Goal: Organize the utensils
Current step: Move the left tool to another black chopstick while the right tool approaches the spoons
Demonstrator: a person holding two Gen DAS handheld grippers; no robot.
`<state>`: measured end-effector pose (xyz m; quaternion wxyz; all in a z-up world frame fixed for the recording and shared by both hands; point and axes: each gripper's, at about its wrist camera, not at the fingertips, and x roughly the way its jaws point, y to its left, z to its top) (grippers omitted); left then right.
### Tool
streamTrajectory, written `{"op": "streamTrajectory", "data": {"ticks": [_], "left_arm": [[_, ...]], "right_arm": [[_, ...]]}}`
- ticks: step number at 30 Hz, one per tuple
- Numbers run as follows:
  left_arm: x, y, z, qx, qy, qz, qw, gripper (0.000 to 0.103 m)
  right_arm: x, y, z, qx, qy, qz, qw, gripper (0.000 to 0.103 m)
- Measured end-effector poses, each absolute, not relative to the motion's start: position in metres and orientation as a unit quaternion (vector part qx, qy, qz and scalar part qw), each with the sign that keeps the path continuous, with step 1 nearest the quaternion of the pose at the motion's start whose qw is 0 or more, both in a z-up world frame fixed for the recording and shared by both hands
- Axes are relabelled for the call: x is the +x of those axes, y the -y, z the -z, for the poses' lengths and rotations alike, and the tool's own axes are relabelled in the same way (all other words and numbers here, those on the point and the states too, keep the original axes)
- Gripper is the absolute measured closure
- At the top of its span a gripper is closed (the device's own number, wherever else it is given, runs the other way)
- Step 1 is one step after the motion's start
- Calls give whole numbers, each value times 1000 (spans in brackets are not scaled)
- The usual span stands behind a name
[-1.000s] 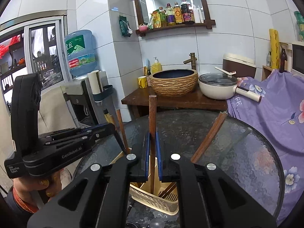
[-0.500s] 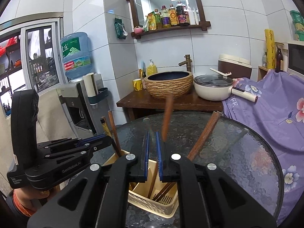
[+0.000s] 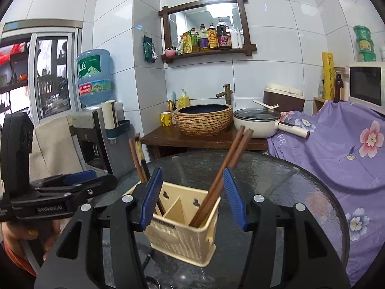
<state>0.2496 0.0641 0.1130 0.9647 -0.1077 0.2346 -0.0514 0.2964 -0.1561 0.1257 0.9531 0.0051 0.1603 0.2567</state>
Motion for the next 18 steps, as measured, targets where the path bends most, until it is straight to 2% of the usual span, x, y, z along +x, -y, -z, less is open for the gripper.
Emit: {"op": "streamTrajectory", "data": {"ticks": [6,9,13,16,18], "left_arm": [[224,-67,-83,-100,-255,38,961,9],[221,-67,-61,-92,-286,30,953,8],[221,-74,-30,-101,-323,18,941,8],[223,-76,-10,-110,-349,13,931,12],[223,-75,-1,-111,-361,15,926,26]], "right_arm": [[273,171,-96,23,-182,-249,951,47],[269,178,-76,42,-216,-248,944,43],[268,178,-49,37,-254,-243,935,42],[269,176,-30,31,-284,-238,928,43],[269,174,-17,30,-304,-238,922,43]]}}
